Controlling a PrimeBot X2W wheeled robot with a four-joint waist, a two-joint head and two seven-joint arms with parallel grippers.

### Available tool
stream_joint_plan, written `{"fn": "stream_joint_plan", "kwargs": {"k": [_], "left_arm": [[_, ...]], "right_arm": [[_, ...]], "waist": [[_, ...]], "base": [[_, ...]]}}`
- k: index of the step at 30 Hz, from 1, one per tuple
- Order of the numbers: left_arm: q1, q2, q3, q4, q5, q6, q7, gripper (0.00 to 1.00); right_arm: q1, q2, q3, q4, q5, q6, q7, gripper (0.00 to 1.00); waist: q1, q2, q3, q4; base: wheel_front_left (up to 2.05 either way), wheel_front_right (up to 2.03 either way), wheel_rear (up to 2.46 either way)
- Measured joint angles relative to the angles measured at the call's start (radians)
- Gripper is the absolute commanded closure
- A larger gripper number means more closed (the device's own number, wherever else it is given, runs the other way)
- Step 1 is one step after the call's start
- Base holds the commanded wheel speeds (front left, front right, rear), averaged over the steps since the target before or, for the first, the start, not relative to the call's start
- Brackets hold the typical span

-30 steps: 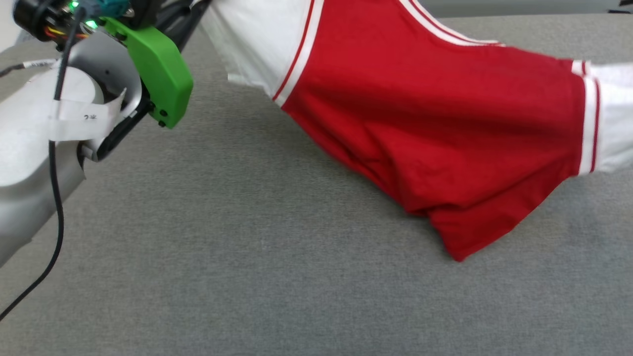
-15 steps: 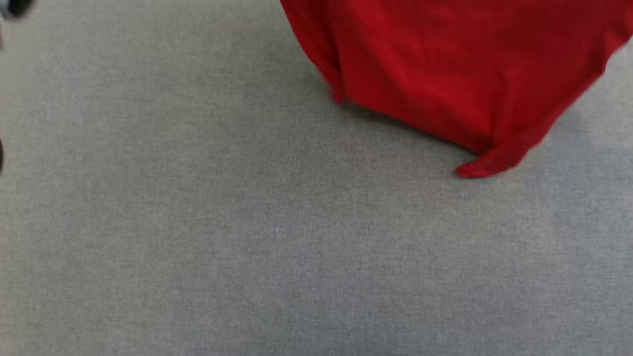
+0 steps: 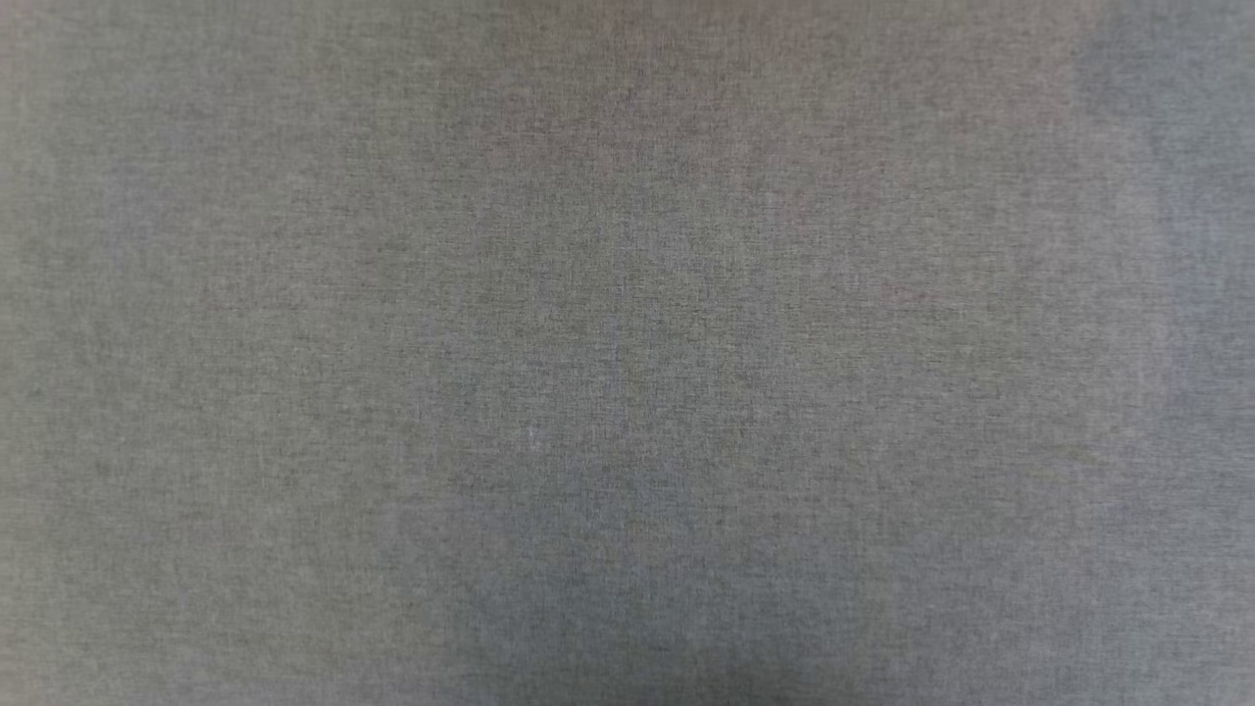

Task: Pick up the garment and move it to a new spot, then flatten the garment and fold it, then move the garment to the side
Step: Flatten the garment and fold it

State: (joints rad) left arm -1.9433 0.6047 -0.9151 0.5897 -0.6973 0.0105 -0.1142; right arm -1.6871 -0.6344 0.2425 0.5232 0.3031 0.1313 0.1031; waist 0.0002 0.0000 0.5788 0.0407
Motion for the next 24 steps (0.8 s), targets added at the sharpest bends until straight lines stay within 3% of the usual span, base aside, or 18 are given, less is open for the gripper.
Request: {"fn": "stream_joint_plan", "kwargs": {"k": [5, 11, 19, 24], "left_arm": [[-0.053, -0.024, 0.003, 0.075, 0.011, -0.034, -0.029, 1.00], [-0.044, -0.051, 0.001, 0.151, 0.000, -0.061, -0.067, 1.00], [0.167, -0.070, -0.007, 0.185, -0.040, -0.072, -0.125, 1.00], [0.347, -0.033, 0.025, 0.113, -0.052, -0.047, -0.141, 1.00]], "right_arm": [[-0.098, 0.022, 0.049, 0.104, -0.002, 0.000, -0.044, 1.00], [-0.110, 0.068, 0.109, 0.187, 0.037, 0.000, -0.090, 1.00], [0.070, 0.128, 0.165, 0.258, 0.119, 0.000, -0.217, 1.00], [0.240, 0.145, 0.207, 0.248, 0.186, 0.000, -0.280, 1.00]], "waist": [[-0.0001, 0.0000, 0.034, 0.001], [-0.0001, 0.0000, 0.061, -0.003], [-0.0001, 0.0000, 0.054, -0.016], [-0.0001, 0.0000, 0.017, -0.021]], "base": [[0.00, 0.00, 0.00], [0.00, 0.00, 0.00], [0.00, 0.00, 0.00], [0.00, 0.00, 0.00]]}}
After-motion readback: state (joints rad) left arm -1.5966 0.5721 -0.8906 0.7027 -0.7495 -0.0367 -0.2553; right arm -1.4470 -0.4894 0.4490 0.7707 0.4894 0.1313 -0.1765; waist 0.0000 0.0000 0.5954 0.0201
